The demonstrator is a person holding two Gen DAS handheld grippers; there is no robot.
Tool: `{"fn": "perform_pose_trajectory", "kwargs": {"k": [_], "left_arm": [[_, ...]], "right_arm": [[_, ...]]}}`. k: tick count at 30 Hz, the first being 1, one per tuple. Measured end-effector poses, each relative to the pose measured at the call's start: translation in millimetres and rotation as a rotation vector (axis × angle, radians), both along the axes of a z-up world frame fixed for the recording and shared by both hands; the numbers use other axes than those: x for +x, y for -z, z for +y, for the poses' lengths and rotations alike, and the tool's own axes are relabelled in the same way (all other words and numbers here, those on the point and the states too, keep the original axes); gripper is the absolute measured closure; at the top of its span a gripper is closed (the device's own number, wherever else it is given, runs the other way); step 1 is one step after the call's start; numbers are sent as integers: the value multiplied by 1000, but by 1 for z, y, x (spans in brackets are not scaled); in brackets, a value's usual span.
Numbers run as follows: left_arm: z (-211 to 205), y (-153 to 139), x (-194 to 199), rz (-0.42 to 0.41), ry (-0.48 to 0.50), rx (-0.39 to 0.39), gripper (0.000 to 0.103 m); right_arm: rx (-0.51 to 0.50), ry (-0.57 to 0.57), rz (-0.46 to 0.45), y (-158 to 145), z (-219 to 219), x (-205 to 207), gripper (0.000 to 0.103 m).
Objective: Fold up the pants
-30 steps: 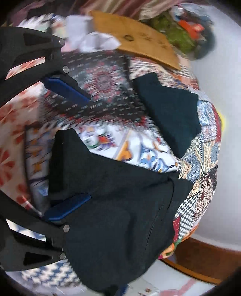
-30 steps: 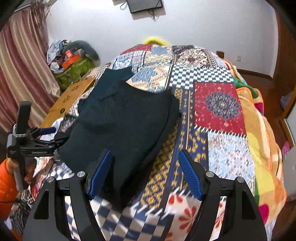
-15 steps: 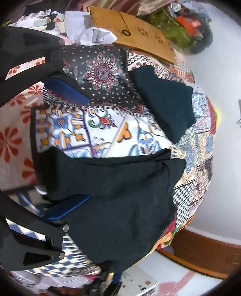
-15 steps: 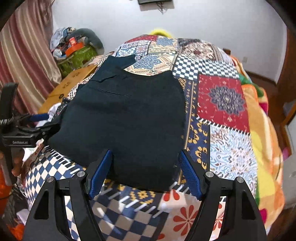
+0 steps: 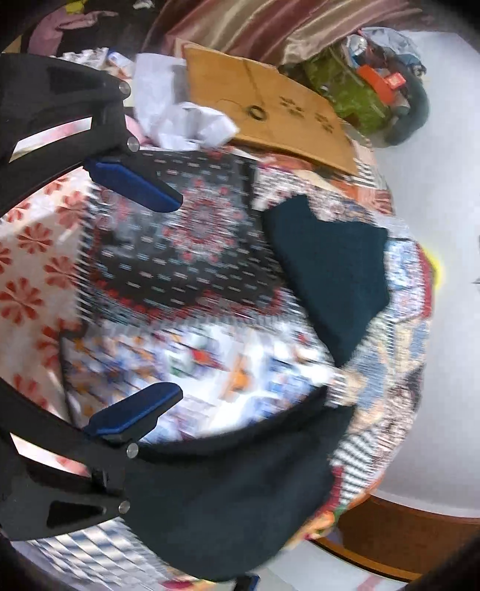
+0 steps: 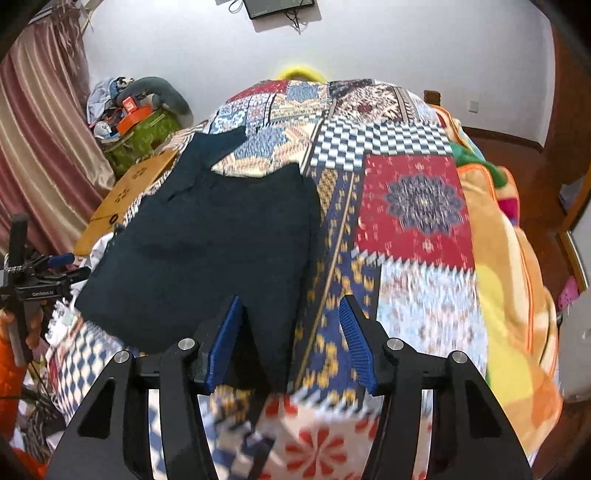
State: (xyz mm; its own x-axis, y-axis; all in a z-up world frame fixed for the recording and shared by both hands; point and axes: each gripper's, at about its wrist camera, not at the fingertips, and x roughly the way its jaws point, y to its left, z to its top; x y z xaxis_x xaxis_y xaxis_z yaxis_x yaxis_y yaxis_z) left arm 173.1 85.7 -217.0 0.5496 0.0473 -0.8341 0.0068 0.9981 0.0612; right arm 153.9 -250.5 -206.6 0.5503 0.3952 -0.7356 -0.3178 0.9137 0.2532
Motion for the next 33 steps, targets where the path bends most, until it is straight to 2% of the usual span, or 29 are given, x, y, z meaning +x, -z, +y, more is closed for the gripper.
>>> {"fn": "perform_pose_trajectory", "kwargs": {"k": [4, 9, 11, 12, 13, 14, 17, 19, 22, 24, 28, 30, 33], "left_arm": [[-22, -25, 37, -71, 56, -44, 8], [-63, -31, 87, -72, 180, -85, 9], [-78, -24, 103, -49, 219, -89, 23], [-86, -16, 115, -5, 238, -83, 36], [-92, -9, 122, 36, 255, -88, 44], [-97, -2, 129, 67, 277, -103, 46], [-103, 9, 138, 69, 305, -100, 46], [-100, 14, 138, 63, 302, -114, 46], [-97, 18, 135, 48, 285, -123, 42], [-97, 22, 135, 44, 265, -121, 41], [-98, 21, 140, 69, 252, -118, 40], [-98, 12, 137, 75, 248, -106, 40], [-95, -10, 126, 45, 239, -91, 38]], "right_arm": [[22, -32, -29, -9, 10, 35, 52], [-7, -35, -52, -2, 24, 79, 52], [-13, -44, -27, 4, 28, 95, 52], [-11, -57, -14, 7, 31, 104, 52], [-15, -68, -2, 10, 33, 112, 52], [-23, -80, 8, 12, 36, 118, 52], [-67, -134, 63, 24, 45, 137, 53], [-74, -160, 80, 34, 47, 144, 69], [-77, -163, 47, 39, 47, 141, 74], [-103, -152, 7, 43, 50, 137, 76], [-96, -133, 37, 46, 50, 144, 76], [-88, -119, 59, 37, 46, 142, 76], [-134, -115, 26, 15, 41, 126, 75]]}}
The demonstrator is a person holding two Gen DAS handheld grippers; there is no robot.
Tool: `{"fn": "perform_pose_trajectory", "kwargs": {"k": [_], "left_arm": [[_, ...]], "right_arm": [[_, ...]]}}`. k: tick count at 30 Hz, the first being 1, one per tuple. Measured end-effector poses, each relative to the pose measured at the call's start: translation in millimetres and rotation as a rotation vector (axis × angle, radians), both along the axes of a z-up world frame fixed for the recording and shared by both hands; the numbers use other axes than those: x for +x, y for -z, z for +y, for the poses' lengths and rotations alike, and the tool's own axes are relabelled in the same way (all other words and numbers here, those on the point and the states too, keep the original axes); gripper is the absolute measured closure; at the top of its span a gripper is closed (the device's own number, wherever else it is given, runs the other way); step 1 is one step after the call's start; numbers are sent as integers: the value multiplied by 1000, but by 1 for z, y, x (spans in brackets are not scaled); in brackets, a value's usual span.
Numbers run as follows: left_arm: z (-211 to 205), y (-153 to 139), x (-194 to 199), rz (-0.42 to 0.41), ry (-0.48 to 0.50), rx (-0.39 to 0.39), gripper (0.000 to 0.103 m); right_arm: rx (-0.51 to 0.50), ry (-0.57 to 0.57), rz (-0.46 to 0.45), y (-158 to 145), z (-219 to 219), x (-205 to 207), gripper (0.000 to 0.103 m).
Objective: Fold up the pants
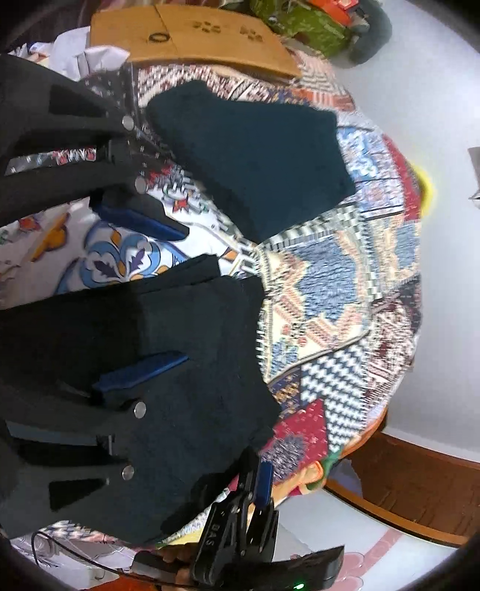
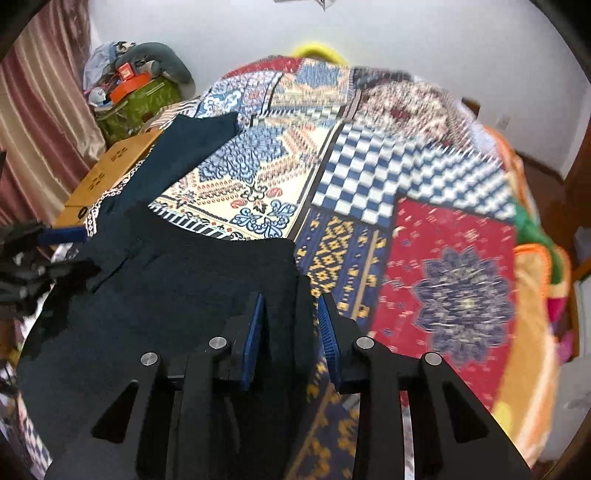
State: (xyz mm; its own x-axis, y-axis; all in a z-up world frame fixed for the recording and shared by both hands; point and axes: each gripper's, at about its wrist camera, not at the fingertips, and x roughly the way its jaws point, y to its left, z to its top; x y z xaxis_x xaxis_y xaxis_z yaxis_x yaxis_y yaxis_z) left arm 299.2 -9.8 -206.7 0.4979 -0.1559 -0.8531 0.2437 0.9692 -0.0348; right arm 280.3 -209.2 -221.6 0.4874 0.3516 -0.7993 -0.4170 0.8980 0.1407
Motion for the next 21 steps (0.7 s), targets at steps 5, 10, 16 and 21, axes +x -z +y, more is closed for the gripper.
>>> {"fn": "perform_pose_trajectory", "kwargs": {"k": [5, 10, 16, 21], "left_arm": [[8, -29, -24, -73, -41, -9, 9], [8, -16, -38, 3, -46, -14, 8], [6, 17, -44, 100, -43, -36, 8], [-2, 34, -30, 193, -16, -92, 8]], "right_arm": [[-19, -4, -48, -30, -10, -36, 40], [45, 21, -51, -32, -17, -65, 18], [99, 30, 104, 17, -18, -73, 18], [214, 25, 203, 34, -25, -58, 18]]}}
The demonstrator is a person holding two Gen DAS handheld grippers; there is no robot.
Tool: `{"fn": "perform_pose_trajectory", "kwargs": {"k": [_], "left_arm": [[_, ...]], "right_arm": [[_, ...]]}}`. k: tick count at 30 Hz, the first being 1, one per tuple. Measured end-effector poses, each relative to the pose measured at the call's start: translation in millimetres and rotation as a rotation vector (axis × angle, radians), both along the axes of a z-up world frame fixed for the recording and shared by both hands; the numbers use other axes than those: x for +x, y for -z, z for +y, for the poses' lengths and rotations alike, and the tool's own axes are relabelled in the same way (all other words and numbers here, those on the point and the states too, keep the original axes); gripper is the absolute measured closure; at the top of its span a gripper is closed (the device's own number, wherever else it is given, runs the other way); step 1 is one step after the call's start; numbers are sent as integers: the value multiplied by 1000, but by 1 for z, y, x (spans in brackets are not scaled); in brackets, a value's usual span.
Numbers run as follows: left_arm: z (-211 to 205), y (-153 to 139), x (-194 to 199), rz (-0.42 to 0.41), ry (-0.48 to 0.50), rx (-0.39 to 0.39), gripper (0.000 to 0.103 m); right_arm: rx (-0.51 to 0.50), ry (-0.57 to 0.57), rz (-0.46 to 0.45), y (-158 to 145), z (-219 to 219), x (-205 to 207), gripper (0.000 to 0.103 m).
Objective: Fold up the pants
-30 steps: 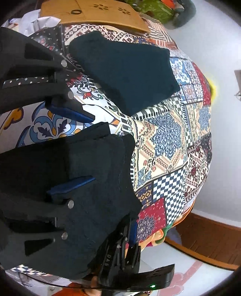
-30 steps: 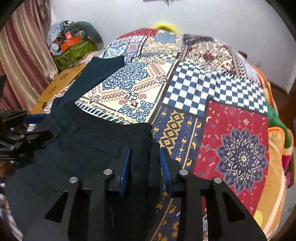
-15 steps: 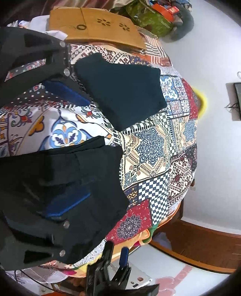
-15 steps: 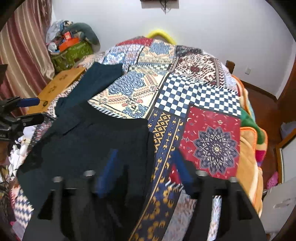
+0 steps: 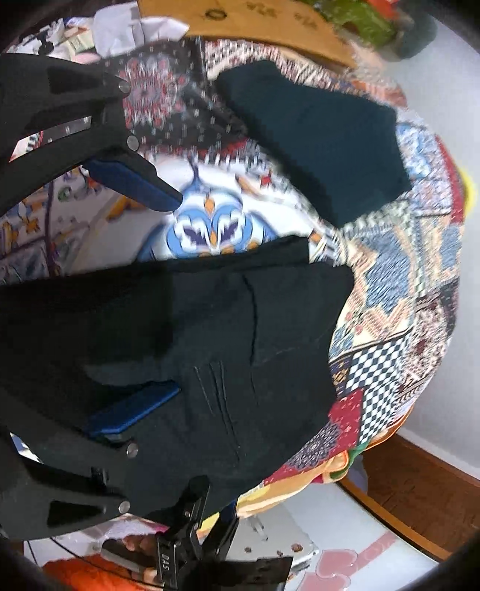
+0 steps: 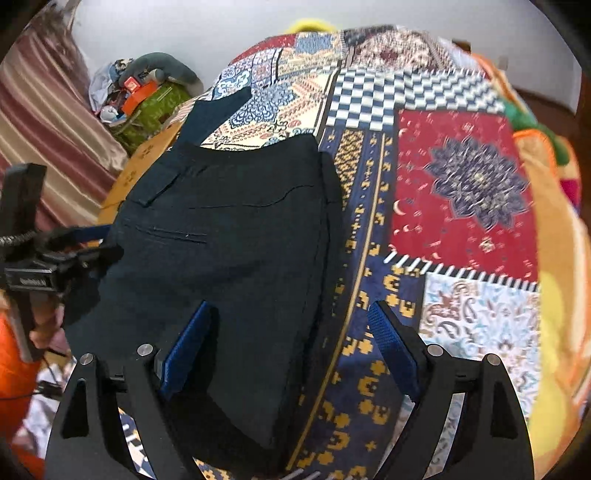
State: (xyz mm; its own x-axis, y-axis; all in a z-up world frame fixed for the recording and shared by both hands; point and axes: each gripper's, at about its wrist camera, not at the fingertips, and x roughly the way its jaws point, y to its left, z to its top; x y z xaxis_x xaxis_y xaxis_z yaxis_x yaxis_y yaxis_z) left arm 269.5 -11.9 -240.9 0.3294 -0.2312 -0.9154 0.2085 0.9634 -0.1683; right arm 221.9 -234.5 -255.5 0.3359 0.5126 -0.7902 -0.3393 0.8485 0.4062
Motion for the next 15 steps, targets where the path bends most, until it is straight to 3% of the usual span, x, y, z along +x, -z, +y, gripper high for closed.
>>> {"fn": "perform_pose_trajectory", "kwargs": {"k": [5, 7, 9, 15], "left_arm": [[-19, 12, 15, 32, 49, -17, 6], [-24, 13, 18, 35, 64, -25, 6], [-28, 13, 21, 37, 78, -26, 7], [-34, 5, 23, 32, 92, -18, 28]], "right_arm": [[34, -61, 25, 7, 15, 11, 18], [62, -93, 29, 8, 19, 15, 32], [63, -108, 16, 6, 24, 17, 36], [78, -98, 10, 5, 24, 18, 54]]}}
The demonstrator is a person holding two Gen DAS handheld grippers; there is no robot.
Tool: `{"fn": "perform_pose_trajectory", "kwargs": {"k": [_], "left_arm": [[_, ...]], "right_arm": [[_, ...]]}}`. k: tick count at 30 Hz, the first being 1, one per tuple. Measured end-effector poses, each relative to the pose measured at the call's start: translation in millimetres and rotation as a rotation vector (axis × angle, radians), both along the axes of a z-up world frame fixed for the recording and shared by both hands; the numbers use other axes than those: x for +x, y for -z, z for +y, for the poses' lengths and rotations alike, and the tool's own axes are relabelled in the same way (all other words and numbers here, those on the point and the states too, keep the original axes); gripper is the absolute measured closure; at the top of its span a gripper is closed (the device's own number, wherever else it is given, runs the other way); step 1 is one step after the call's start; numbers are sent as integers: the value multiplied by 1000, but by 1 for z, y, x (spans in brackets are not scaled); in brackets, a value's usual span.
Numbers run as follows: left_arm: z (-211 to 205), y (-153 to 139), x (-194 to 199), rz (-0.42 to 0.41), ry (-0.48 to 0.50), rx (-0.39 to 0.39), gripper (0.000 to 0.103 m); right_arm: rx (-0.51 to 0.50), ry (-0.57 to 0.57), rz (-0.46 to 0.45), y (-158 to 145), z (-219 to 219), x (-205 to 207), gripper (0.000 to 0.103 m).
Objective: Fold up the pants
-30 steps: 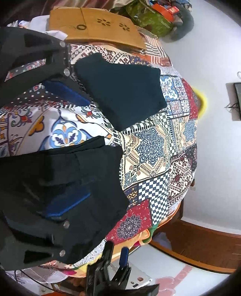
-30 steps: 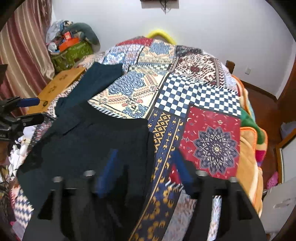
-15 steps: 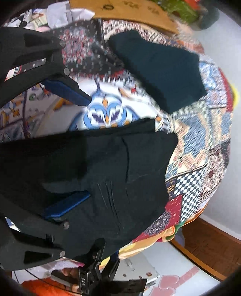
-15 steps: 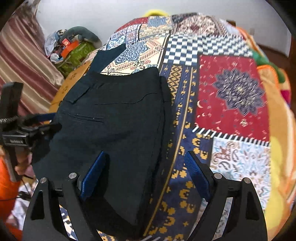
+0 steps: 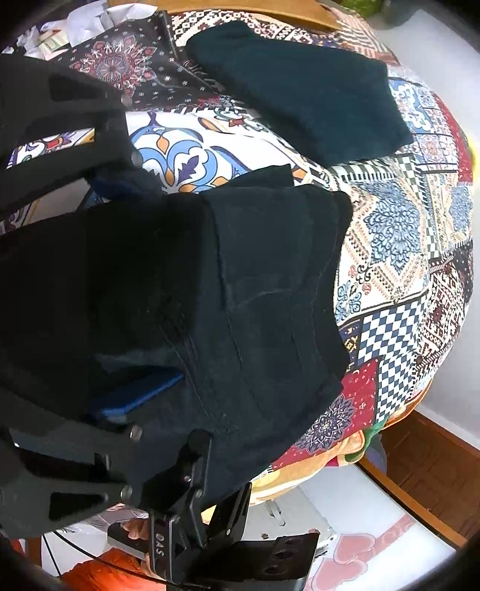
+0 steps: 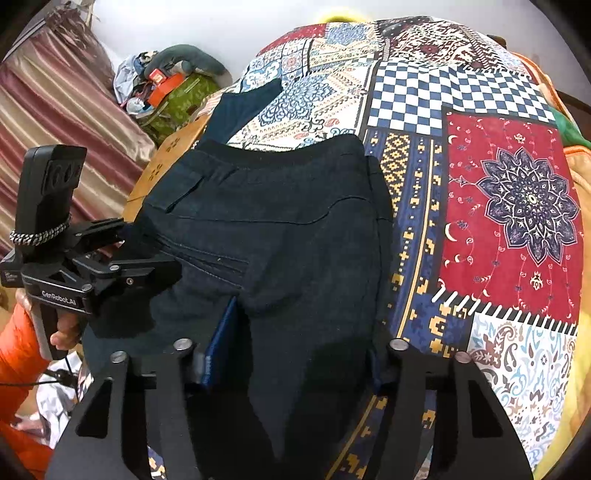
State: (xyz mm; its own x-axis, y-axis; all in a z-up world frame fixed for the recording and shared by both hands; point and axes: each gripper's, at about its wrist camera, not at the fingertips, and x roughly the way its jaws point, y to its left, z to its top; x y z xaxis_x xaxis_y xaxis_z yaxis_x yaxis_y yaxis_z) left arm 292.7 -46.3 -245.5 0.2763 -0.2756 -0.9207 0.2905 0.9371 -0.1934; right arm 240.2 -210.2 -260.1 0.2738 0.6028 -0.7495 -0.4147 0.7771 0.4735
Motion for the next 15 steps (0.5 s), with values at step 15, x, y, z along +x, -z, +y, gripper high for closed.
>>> {"fn": "perform_pose_trajectory", "kwargs": {"k": [15], "left_arm": [[7, -49, -42, -166, -20, 22, 74]], "right_arm": [[-11, 52, -135, -48, 1, -33, 86]]}}
